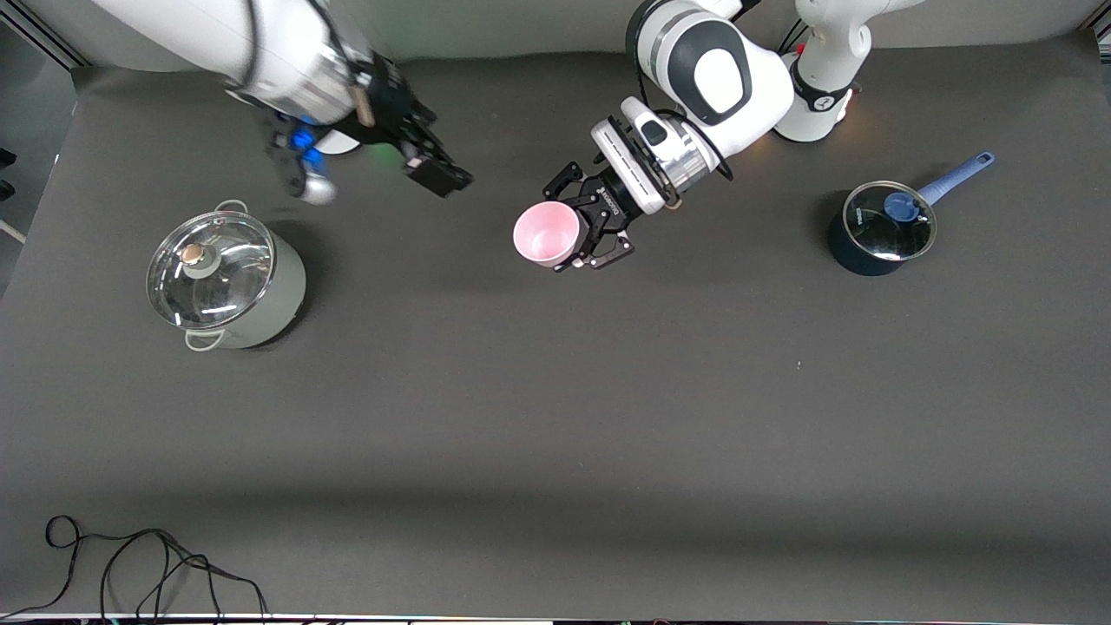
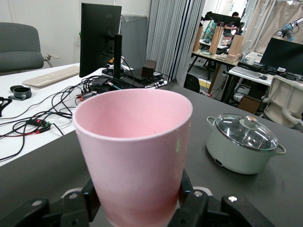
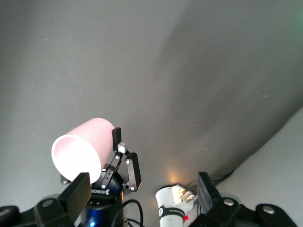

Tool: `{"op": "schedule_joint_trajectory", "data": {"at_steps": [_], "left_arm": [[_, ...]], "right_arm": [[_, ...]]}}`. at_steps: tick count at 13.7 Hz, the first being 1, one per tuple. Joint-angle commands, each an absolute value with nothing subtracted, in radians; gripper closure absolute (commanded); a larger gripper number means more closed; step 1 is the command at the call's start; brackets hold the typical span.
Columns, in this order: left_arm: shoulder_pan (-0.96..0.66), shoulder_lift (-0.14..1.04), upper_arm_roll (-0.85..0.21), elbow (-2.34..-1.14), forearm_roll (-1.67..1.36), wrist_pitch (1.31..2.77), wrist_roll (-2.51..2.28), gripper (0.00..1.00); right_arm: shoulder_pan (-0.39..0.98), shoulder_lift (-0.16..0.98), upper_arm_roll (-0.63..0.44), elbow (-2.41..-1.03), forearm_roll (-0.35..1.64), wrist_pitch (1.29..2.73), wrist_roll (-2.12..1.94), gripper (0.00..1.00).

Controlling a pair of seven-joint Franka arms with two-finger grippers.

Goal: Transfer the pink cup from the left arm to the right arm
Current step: 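Reach the right gripper to the cup rim and grasp it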

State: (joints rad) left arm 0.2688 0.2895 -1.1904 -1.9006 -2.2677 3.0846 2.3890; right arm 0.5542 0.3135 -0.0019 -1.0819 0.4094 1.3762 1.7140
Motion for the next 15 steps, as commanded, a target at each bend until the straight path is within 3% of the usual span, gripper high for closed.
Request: {"op": "schedule_joint_trajectory", "data": {"at_steps": [1, 11, 12, 14, 15], "left_arm": [[0.249, 0.29, -1.18, -1.879, -2.284, 3.111, 2.387, 0.45], [0.235, 0.293, -1.177, -1.861, -2.284, 3.139, 2.362, 0.45], [0.235, 0.293, -1.177, -1.861, -2.284, 3.139, 2.362, 0.45], [0.233, 0.293, -1.177, -1.861, -2.284, 3.145, 2.362, 0.44], [0.233, 0.293, -1.177, -1.861, -2.284, 3.151, 2.362, 0.44]], "right_arm": [[0.581, 0.371, -0.012, -1.026, 0.414, 1.415, 1.772, 0.0], [0.646, 0.48, -0.014, -1.025, 0.35, 1.554, 1.787, 0.02], [0.646, 0.48, -0.014, -1.025, 0.35, 1.554, 1.786, 0.19], [0.646, 0.479, -0.014, -1.025, 0.35, 1.554, 1.784, 0.9], [0.646, 0.479, -0.014, -1.025, 0.348, 1.554, 1.781, 1.0]]}}
